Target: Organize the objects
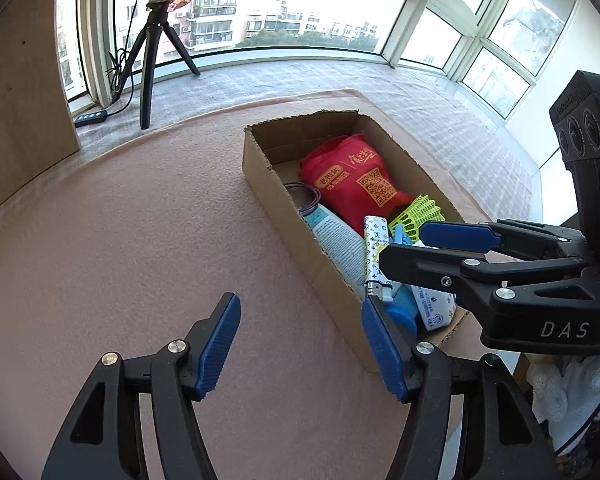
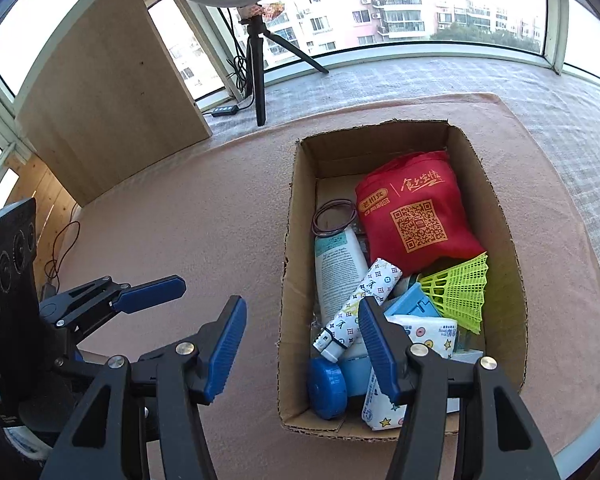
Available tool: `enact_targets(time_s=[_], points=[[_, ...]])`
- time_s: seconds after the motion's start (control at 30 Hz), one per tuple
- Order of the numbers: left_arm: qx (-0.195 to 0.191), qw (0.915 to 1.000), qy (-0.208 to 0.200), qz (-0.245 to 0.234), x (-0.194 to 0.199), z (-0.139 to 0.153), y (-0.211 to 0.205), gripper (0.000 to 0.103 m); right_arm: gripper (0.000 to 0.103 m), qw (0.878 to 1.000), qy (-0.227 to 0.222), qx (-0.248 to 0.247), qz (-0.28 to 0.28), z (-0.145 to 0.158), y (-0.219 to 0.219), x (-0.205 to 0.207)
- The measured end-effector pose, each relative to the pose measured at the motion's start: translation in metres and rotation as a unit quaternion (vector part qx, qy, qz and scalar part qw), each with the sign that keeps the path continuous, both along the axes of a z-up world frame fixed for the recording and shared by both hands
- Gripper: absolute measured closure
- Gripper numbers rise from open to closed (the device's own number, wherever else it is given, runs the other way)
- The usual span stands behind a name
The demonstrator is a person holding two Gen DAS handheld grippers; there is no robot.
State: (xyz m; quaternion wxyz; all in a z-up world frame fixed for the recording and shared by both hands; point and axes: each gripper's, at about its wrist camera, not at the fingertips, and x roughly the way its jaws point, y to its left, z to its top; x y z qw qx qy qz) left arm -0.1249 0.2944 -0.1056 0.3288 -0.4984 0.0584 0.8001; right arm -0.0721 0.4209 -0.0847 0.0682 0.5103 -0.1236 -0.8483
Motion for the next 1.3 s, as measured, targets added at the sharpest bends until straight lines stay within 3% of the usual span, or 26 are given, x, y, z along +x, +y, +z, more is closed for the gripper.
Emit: enact_targets(time_s=[0.33, 0.57, 0.77, 1.07, 1.3], points=[[-0.012, 0.9969, 0.009, 0.077, 0.019, 0.011, -0.107, 0.036, 0.049, 0.999, 0.034, 0.023, 0.035, 0.02, -0.076, 0.015], [-0.021, 0.9882, 0.025, 0.15, 0.037, 0.021, -0.187, 0.036, 0.049, 0.996, 0.05, 0.041, 0.061, 0.028, -0.135, 0.024], [-0.023, 0.9785, 0.015, 0.204, 0.053, 0.018, -0.248, 0.036, 0.049, 0.995, 0.052, 0.048, 0.077, 0.027, -0.172, 0.031], [-0.038, 0.9658, 0.034, 0.254, 0.077, 0.027, -0.293, 0.032, 0.049, 0.993, 0.055, 0.054, 0.088, 0.026, -0.207, 0.048], [-0.033, 0.9622, 0.04, 0.267, 0.094, 0.036, -0.307, 0.026, 0.049, 0.992, 0.063, 0.066, 0.088, 0.03, -0.219, 0.062]])
